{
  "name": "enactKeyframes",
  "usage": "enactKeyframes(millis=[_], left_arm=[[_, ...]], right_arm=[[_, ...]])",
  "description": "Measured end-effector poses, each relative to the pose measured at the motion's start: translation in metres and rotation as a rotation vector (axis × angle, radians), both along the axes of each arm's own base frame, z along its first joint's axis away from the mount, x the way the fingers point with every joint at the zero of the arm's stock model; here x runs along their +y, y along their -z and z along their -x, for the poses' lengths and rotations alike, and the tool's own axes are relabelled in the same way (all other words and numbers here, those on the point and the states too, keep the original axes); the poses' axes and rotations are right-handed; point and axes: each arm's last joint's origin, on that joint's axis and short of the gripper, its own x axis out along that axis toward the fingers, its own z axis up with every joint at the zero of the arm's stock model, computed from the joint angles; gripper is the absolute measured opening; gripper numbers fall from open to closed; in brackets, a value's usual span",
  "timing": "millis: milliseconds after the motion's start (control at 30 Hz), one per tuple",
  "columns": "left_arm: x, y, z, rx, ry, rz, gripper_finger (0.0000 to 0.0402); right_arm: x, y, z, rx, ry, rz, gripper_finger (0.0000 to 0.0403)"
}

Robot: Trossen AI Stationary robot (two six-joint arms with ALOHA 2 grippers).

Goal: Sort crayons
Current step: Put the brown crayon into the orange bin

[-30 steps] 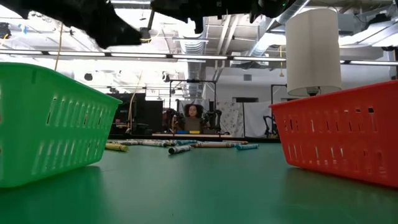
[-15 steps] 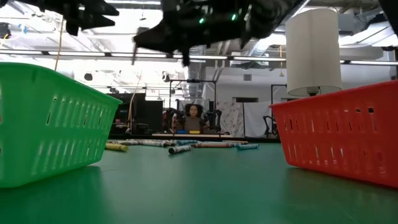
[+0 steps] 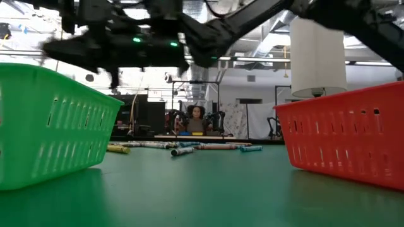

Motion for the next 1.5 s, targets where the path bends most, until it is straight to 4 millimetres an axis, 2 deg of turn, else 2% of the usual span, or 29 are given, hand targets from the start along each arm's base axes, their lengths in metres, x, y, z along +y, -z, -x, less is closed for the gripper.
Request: enactKeyframes(millis=[167, 300, 500, 1167, 1500], left_arm=[[0.0, 0.0, 0.0, 0.001, 0.0, -0.001, 0.0213], [0.0, 0.0, 0.0, 0.014, -0.003, -0.018, 0.0213], [0.0, 0.001, 0.0, 0.026, -0.006, -0.029, 0.0212], [0.0, 0.001, 0.0, 0.04, -0.008, -0.034, 0.0212], [0.0, 0.001, 0.0, 0.041, -0.009, -0.034, 0.0212]], right_arm=[[0.009, 0.002, -0.03, 0.03, -0.073, 0.042, 0.0], [0.016, 0.014, -0.043, 0.045, -0.105, 0.054, 0.0], [0.016, 0.034, -0.044, 0.074, -0.109, 0.043, 0.0], [0.019, 0.039, -0.044, 0.066, -0.111, 0.156, 0.0], [0.022, 0.054, -0.046, 0.058, -0.115, 0.146, 0.001]])
